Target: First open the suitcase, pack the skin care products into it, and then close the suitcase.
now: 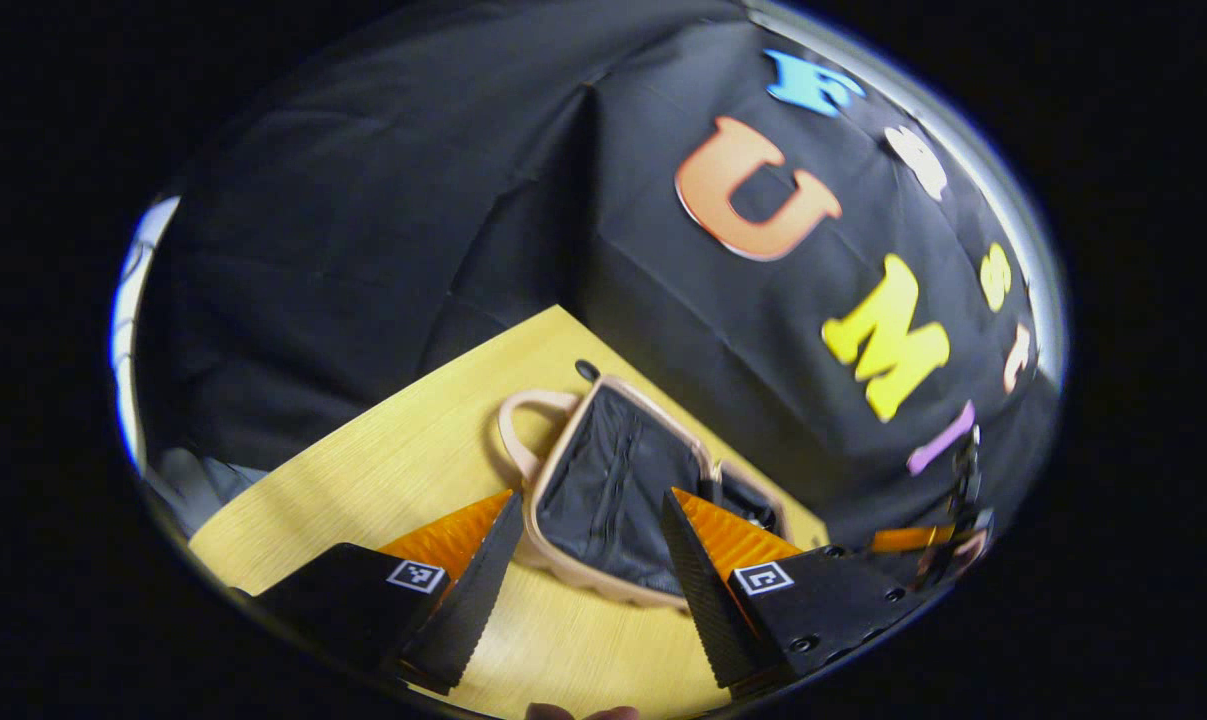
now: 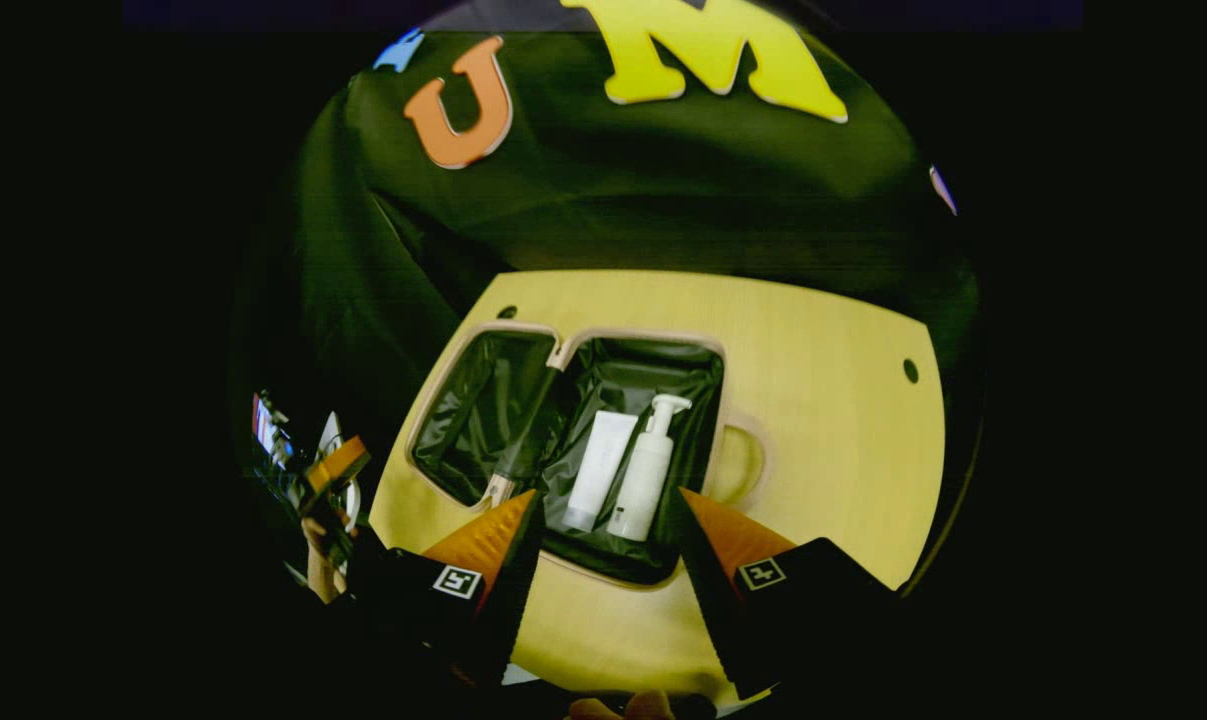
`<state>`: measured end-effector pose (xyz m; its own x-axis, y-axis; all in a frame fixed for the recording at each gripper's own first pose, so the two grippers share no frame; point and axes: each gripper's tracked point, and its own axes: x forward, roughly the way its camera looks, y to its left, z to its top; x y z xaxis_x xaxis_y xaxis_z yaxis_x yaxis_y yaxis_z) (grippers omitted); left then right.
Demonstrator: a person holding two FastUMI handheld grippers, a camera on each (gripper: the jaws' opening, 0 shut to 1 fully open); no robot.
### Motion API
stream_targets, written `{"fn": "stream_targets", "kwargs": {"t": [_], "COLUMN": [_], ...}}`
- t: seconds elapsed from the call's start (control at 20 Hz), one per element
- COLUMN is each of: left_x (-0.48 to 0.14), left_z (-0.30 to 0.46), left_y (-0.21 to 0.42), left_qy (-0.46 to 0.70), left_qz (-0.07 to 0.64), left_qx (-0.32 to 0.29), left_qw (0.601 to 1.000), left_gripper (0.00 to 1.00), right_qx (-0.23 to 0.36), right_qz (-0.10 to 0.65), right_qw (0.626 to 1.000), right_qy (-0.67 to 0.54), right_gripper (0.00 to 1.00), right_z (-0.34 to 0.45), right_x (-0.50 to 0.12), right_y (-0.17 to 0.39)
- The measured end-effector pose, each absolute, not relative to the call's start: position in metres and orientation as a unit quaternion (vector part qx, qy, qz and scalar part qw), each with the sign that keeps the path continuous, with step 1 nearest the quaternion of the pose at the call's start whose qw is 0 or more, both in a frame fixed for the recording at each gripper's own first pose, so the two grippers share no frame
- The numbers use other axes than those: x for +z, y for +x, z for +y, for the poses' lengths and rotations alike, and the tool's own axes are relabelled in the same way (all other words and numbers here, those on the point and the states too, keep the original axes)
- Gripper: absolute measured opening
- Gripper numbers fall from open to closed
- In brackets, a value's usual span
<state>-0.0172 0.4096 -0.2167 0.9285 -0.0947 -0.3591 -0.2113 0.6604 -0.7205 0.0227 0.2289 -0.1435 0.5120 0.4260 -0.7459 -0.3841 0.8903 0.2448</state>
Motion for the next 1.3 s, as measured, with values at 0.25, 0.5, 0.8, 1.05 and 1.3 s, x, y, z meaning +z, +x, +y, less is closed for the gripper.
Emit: {"fn": "stream_targets", "kwargs": {"t": [0.25, 0.5, 0.8, 1.05, 1.3], "left_x": [-0.262, -0.304, -0.314, -0.316, -0.217], "left_z": [0.447, 0.45, 0.437, 0.438, 0.429], "left_y": [0.048, 0.085, 0.117, 0.12, 0.125], "left_qy": [-0.557, -0.617, -0.641, -0.631, -0.594], "left_qz": [0.174, 0.18, 0.191, 0.212, 0.162], "left_qx": [0.008, 0.008, 0.01, 0.044, 0.035], "left_qw": [0.812, 0.766, 0.743, 0.745, 0.787], "left_gripper": [0.97, 0.79, 0.55, 0.23, 0.11], "right_qx": [0.227, 0.222, 0.244, 0.218, 0.146], "right_qz": [0.394, 0.391, 0.397, 0.326, 0.211], "right_qw": [0.89, 0.892, 0.877, 0.917, 0.966], "right_qy": [0.032, 0.044, 0.121, 0.068, 0.031], "right_gripper": [0.75, 0.75, 0.75, 0.75, 0.75], "right_z": [0.202, 0.193, 0.206, 0.183, 0.138], "right_x": [-0.117, -0.107, -0.096, -0.077, -0.028], "right_y": [0.008, 0.001, -0.011, 0.004, 0.022]}}
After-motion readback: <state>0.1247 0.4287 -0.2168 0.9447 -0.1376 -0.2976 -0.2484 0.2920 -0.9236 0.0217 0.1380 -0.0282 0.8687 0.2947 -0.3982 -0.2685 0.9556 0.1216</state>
